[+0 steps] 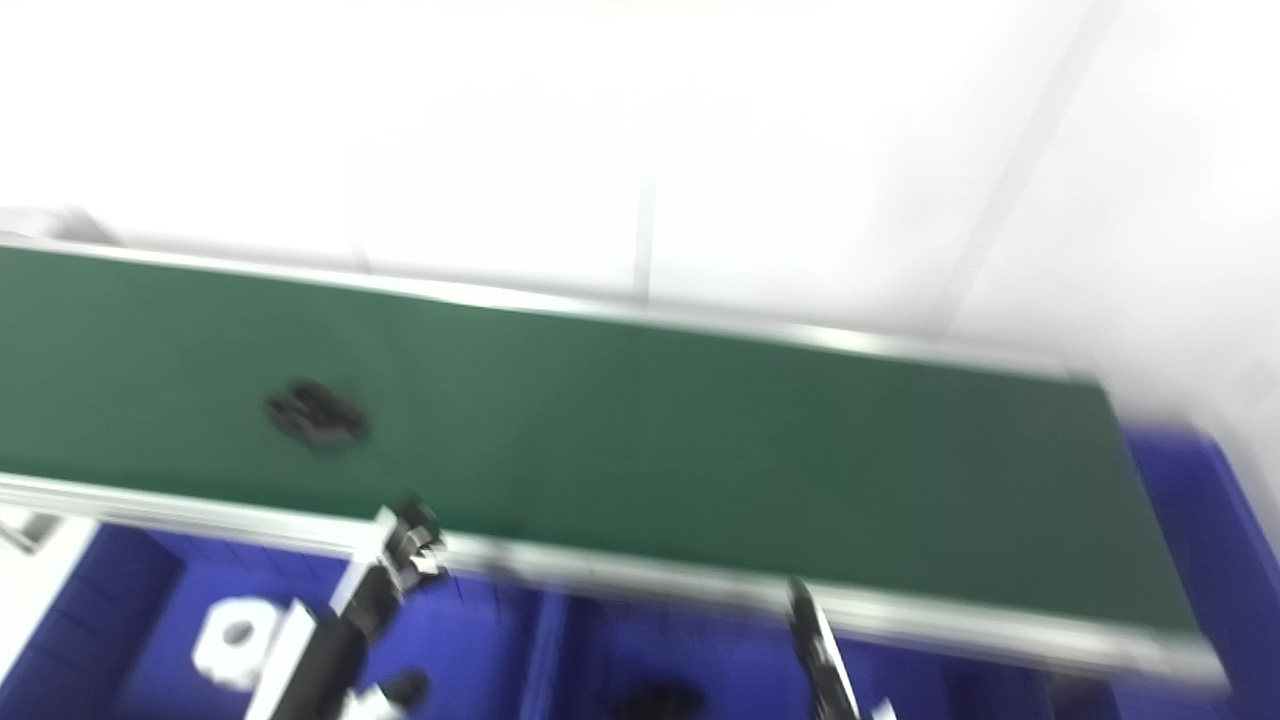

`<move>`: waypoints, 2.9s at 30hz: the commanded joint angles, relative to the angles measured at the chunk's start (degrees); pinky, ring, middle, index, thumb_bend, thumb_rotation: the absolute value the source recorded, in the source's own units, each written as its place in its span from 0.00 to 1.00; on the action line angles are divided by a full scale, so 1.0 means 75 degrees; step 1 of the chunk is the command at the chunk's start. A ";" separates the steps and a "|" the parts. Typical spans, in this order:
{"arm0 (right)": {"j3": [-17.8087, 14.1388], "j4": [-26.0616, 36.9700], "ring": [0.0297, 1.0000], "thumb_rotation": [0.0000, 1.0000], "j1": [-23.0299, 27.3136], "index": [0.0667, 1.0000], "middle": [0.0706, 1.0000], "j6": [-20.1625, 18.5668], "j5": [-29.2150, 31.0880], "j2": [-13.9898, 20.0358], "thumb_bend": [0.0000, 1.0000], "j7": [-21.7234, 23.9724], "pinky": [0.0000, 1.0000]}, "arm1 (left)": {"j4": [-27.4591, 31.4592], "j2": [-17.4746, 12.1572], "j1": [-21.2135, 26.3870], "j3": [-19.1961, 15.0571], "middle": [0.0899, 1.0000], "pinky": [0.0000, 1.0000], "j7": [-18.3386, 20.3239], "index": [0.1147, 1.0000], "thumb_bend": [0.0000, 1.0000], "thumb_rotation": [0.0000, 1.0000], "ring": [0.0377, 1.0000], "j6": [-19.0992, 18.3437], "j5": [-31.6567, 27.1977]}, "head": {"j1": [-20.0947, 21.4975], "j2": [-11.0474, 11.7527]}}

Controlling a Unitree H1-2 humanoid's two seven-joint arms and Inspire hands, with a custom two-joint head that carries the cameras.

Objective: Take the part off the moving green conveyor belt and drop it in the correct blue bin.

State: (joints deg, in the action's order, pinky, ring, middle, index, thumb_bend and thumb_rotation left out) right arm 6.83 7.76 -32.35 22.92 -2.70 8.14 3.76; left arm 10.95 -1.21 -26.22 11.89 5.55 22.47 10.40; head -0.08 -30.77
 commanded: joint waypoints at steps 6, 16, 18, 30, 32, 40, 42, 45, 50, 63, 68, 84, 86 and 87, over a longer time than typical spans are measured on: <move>-0.0131 -0.0286 1.00 0.84 0.0181 1.00 1.00 0.0526 0.0125 0.0185 0.84 0.0104 1.00 | -0.0281 0.0144 0.0196 0.0130 0.95 0.80 -0.0146 0.92 0.83 0.71 0.91 0.0518 -0.0058 | -0.0376 0.0426; -0.0366 -0.0338 1.00 0.82 0.0256 1.00 1.00 0.0534 -0.0106 0.0087 0.86 -0.0297 1.00 | -0.0320 0.0181 0.0306 0.0229 0.92 0.70 -0.0406 0.89 0.81 0.72 0.85 0.0542 0.0285 | -0.0793 0.0322; -0.0476 -0.0225 1.00 0.78 0.0238 1.00 1.00 0.0534 -0.0391 -0.0093 0.84 -0.0852 0.96 | -0.0233 0.0177 0.0294 0.0246 0.92 0.69 -0.0410 0.89 0.81 0.72 0.85 0.0489 0.0293 | -0.0804 0.0228; -0.0366 0.0947 0.93 0.53 0.0358 1.00 0.99 0.0041 -0.2766 -0.0104 0.81 -0.2267 0.85 | 0.0269 0.0016 0.0340 0.0152 0.93 0.77 -0.0302 0.91 0.84 0.68 0.88 0.0059 0.0058 | -0.0419 -0.0637; -0.0371 0.1326 0.92 0.51 0.0523 0.99 0.97 -0.0303 -0.3267 -0.0127 0.82 -0.2070 0.81 | 0.0335 -0.0023 0.0372 0.0140 0.94 0.79 -0.0262 0.92 0.83 0.67 0.90 -0.0021 -0.0012 | -0.0285 -0.0726; -0.0235 0.2304 0.82 0.43 0.1853 0.90 0.89 -0.1849 -0.4270 -0.0407 0.91 -0.1005 0.68 | 0.0570 -0.0147 0.0426 0.0039 0.96 0.82 -0.0172 0.96 0.80 0.69 0.92 -0.0394 -0.0260 | 0.0348 -0.1025; -0.0202 0.2414 0.80 0.43 0.2123 0.88 0.87 -0.2203 -0.4417 -0.0442 0.92 -0.0747 0.65 | 0.0584 -0.0157 0.0429 0.0015 0.96 0.82 -0.0193 0.97 0.79 0.70 0.92 -0.0407 -0.0197 | 0.0398 -0.1074; -0.0107 0.2519 0.79 0.43 0.2584 0.87 0.86 -0.2812 -0.4794 -0.0456 0.92 -0.0250 0.62 | 0.0596 -0.0158 0.0412 0.0010 0.97 0.83 -0.0230 0.99 0.78 0.72 0.93 -0.0380 -0.0087 | 0.0412 -0.1089; 0.0095 0.2295 0.76 0.46 0.3261 0.85 0.83 -0.3409 -0.5321 -0.0441 0.93 0.0235 0.62 | 0.0637 -0.0162 0.0338 0.0027 0.97 0.85 -0.0233 1.00 0.75 0.72 0.94 -0.0304 -0.0083 | 0.0517 -0.1196; 0.0807 0.0900 0.74 0.49 0.4802 0.86 0.81 -0.4196 -0.6383 -0.0594 0.95 0.0464 0.60 | 0.0800 -0.0175 0.0182 0.0030 0.99 0.89 -0.0270 1.00 0.72 0.77 0.95 -0.0165 0.0056 | 0.0625 -0.1352; 0.1086 0.0376 0.75 0.48 0.5309 0.85 0.82 -0.4608 -0.6687 -0.0738 0.95 0.0539 0.61 | 0.0818 -0.0150 0.0171 0.0055 0.99 0.89 -0.0262 1.00 0.73 0.78 0.95 -0.0176 0.0035 | 0.0611 -0.1384; 0.1989 -0.1197 0.71 0.42 0.6423 0.83 0.80 -0.5270 -0.7485 -0.1138 0.96 0.0346 0.57 | 0.1010 -0.0052 0.0075 0.0184 0.99 0.90 -0.0280 1.00 0.73 0.78 0.95 -0.0316 0.0106 | 0.0508 -0.1484; 0.2070 -0.1378 0.70 0.42 0.6498 0.82 0.80 -0.5277 -0.7469 -0.1148 0.96 0.0275 0.56 | 0.1027 -0.0041 0.0065 0.0196 0.99 0.89 -0.0285 1.00 0.73 0.78 0.95 -0.0327 0.0135 | 0.0482 -0.1490; 0.2115 -0.1488 0.69 0.42 0.6540 0.82 0.79 -0.5273 -0.7464 -0.1155 0.96 0.0224 0.55 | 0.1032 -0.0035 0.0061 0.0199 0.99 0.89 -0.0289 1.00 0.73 0.79 0.95 -0.0329 0.0145 | 0.0479 -0.1492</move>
State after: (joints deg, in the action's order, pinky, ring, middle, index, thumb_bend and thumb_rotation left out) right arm 22.18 -3.65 14.43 -16.35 -58.16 0.34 7.20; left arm 17.03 -1.80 -25.62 13.23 3.78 19.36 10.81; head 3.52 -41.92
